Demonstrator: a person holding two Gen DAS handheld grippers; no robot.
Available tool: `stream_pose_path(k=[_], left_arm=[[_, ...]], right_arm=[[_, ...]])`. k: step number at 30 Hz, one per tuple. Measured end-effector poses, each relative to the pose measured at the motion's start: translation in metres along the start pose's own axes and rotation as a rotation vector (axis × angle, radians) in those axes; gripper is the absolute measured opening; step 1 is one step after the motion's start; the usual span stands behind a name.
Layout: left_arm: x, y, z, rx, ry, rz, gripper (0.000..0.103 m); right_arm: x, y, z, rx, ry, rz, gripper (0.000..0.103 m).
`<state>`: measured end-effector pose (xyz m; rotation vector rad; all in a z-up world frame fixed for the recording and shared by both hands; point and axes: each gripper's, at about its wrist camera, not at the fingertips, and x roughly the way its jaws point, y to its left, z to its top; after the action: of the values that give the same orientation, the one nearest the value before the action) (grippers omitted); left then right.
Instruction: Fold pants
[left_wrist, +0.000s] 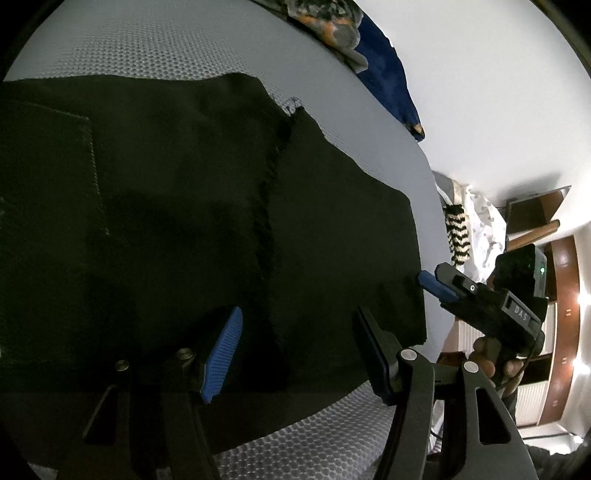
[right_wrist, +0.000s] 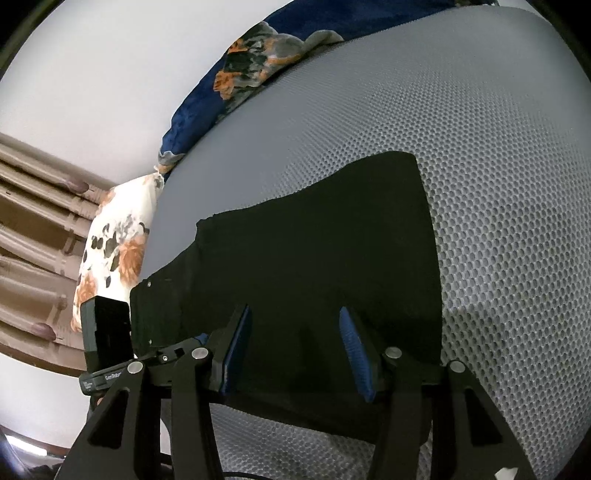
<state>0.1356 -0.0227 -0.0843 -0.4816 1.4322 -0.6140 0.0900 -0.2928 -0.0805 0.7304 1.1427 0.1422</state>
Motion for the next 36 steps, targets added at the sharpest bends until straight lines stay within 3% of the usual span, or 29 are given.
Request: stream_pose_path(k=[2,3,6,9,15,25,29,32,36], left_arm=[[0.006,-0.003,0.0,-0.003,0.014,-0.009,0.048],[0.012,-0.004,0.0,-0.018,0.037,-0.017,0.037],[0.016,-0.003,-0.002,-0.03,0.039,-0.021,0.028],[0.016,-0.006,-0.002,-0.047,0.029,-0.015,0.006],[-0.006,-0.026,-0.004,0.03,-0.052,0.009,0.005],[0.004,-0.004,-0.018,0.062,-0.012,0.124,0.006],[0.001,-0.02,-0.016,0.174,-0.018,0.225,0.014],[-0.006,-0.034,-0.014,0.274,-0.076,0.319,0.024],[-0.01,-0.054,0.004,0.366,-0.159,0.349,0.031]], right_arm=[[0.0,-0.003,-0.002,0.008,0.002,0.0,0.048],[0.0,-0.004,-0.003,0.012,0.003,0.002,0.048],[0.0,-0.007,-0.007,0.016,0.003,-0.003,0.048],[0.0,-0.008,-0.012,0.012,0.006,-0.018,0.048],[-0.002,0.001,-0.02,-0.041,0.002,-0.075,0.048],[0.014,0.006,-0.035,-0.149,0.028,-0.234,0.047],[0.015,0.011,-0.03,-0.18,0.035,-0.26,0.047],[0.012,0.016,-0.015,-0.203,-0.002,-0.277,0.047],[0.011,0.022,0.015,-0.238,-0.063,-0.315,0.047]])
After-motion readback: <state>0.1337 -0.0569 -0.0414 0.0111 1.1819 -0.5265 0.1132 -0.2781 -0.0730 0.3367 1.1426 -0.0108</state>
